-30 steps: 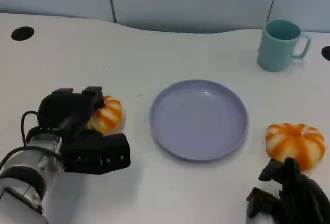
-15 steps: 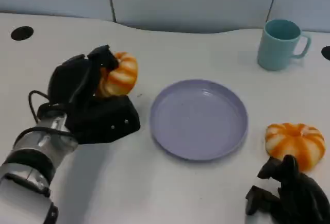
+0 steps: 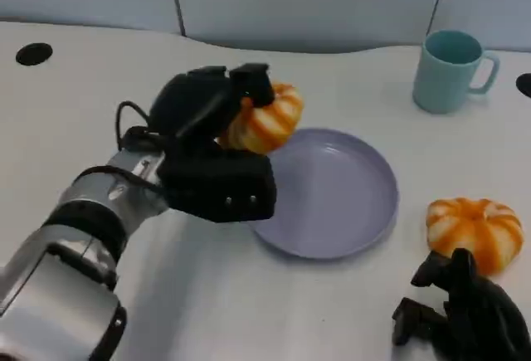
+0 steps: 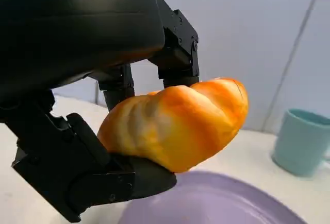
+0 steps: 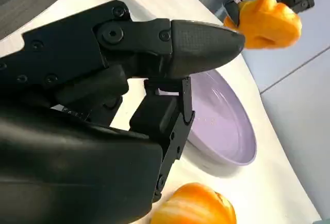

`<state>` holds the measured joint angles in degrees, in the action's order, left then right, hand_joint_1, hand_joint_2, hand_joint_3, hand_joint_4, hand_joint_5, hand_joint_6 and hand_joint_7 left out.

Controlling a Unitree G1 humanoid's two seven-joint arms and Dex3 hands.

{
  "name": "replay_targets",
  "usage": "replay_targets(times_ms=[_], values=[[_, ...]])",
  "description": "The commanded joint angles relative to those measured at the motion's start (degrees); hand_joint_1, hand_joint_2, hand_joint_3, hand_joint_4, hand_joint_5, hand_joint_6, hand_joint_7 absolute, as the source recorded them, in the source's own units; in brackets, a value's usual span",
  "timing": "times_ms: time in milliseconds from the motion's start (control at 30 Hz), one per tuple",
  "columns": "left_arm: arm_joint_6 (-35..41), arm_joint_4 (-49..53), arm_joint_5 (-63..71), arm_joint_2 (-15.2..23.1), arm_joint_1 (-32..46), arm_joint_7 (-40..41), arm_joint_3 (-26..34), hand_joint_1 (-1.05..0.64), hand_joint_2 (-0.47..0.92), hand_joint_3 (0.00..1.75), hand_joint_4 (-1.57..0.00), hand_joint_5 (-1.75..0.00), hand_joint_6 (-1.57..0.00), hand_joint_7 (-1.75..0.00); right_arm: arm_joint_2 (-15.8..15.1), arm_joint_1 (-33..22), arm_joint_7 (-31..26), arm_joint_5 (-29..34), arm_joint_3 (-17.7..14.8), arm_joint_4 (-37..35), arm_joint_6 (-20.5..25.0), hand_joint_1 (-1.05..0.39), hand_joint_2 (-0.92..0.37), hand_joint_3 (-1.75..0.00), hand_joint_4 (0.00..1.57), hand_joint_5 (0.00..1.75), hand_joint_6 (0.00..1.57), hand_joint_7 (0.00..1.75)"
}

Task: Grasp the bread from the table and place it into the plate.

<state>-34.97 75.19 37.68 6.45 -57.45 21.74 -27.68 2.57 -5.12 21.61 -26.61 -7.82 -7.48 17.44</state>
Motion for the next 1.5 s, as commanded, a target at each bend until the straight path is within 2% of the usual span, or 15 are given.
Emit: replay_targets(times_ms=[33,300,700,733,767,800,833,900,933,1000,1067,1200,1367,1500], values=[[-0.2,-0.4,-1.1,-1.3,-2.7,-5.7,0.4,-0.23,0.45,1.24,-0.88,-1.75,-0.73,-1.75,-0.8,-0.1,0.4,0.6,0.4,-0.7,-0.2,-0.43,-0.92,-0.53,1.16,1.33,1.05,1.19],[0.7,-0.1,1.8,-4.1,-2.4,-6.2,-2.8,-0.26,0.51,1.24,-0.92,-1.75,-0.74,-1.75,-0.1,-0.4,-0.6,1.7,1.1,-0.1,-0.9,-0.45,-0.92,-0.51,1.17,1.33,1.06,1.19],[1.8,0.6,3.7,-4.7,-1.7,-7.8,-5.6,-0.28,0.53,1.18,-0.93,-1.75,-0.75,-1.75,0.3,-1.0,-1.7,1.6,1.4,1.0,0.0,-0.45,-0.92,-0.48,1.16,1.34,1.04,1.23],[1.6,0.7,3.3,-4.7,-1.6,-9.2,-5.5,-0.26,0.57,1.12,-0.83,-1.65,-0.75,-1.53,0.4,-1.0,-1.5,1.4,1.3,0.9,-0.2,-0.46,-0.92,-0.47,1.16,1.34,1.03,1.23],[1.6,0.7,3.0,-4.7,-1.6,-10.2,-5.3,-0.3,0.69,0.84,-0.74,-1.5,-0.77,-1.19,0.5,-1.1,-1.4,1.3,1.2,0.8,-0.2,-0.46,-0.92,-0.47,1.15,1.33,1.03,1.22],[1.5,0.8,2.6,-4.8,-1.5,-11.4,-5.0,-0.31,0.76,0.67,-0.71,-1.44,-0.79,-1.04,0.5,-1.1,-1.1,1.2,1.2,0.7,-0.4,-0.46,-0.92,-0.47,1.15,1.33,1.03,1.22],[1.5,0.8,2.3,-4.8,-1.5,-12.1,-4.8,-0.33,0.85,0.49,-0.68,-1.26,-0.8,-0.81,0.5,-1.1,-1.0,1.1,1.2,0.6,-0.5,-0.46,-0.92,-0.47,1.15,1.34,1.03,1.21],[1.1,0.7,2.9,-4.5,-1.4,-12.5,-5.2,-0.35,0.9,0.32,-0.67,-1.09,-0.8,-0.55,0.6,-1.1,-1.3,1.3,1.3,0.6,-0.6,-0.46,-0.92,-0.47,1.15,1.34,1.03,1.21],[1.0,0.7,3.3,-4.4,-1.4,-12.4,-5.6,-0.38,0.91,0.25,-0.6,-0.99,-0.74,-0.4,0.6,-1.1,-1.5,1.4,1.3,0.7,-0.6,-0.47,-0.92,-0.47,1.16,1.34,1.04,1.21],[1.2,0.7,4.3,-4.2,-1.7,-12.9,-6.6,-0.41,0.92,0.21,-0.52,-0.87,-0.67,-0.27,0.7,-1.0,-1.3,1.1,1.1,0.7,-0.4,-0.46,-0.92,-0.46,1.16,1.34,1.05,1.21],[1.6,0.8,4.6,-4.1,-1.8,-13.9,-7.0,-0.52,0.92,0.23,-0.31,-0.7,-0.5,-0.14,0.6,-1.0,-0.9,1.0,1.0,0.5,-0.6,-0.46,-0.92,-0.46,1.15,1.33,1.04,1.2],[3.0,0.7,5.1,-4.1,-2.5,-16.2,-7.8,-0.7,0.92,0.32,-0.06,-0.53,-0.3,-0.02,0.4,-0.9,-0.7,1.5,1.2,-0.1,-1.4,-0.46,-0.92,-0.48,1.16,1.33,1.05,1.19],[3.9,0.6,5.5,-4.0,-2.7,-17.1,-8.4,-0.83,0.92,0.48,0.0,-0.34,-0.2,-0.01,0.7,-1.1,-1.6,1.6,1.3,0.6,-0.9,-0.45,-0.92,-0.48,1.17,1.33,1.04,1.2],[3.9,0.5,4.7,-3.8,-2.2,-17.0,-7.4,-0.84,0.92,0.49,0.0,-0.31,-0.21,-0.01,0.6,-1.2,-1.2,0.9,1.1,0.8,-0.5,-0.44,-0.92,-0.5,1.17,1.32,1.04,1.21]])
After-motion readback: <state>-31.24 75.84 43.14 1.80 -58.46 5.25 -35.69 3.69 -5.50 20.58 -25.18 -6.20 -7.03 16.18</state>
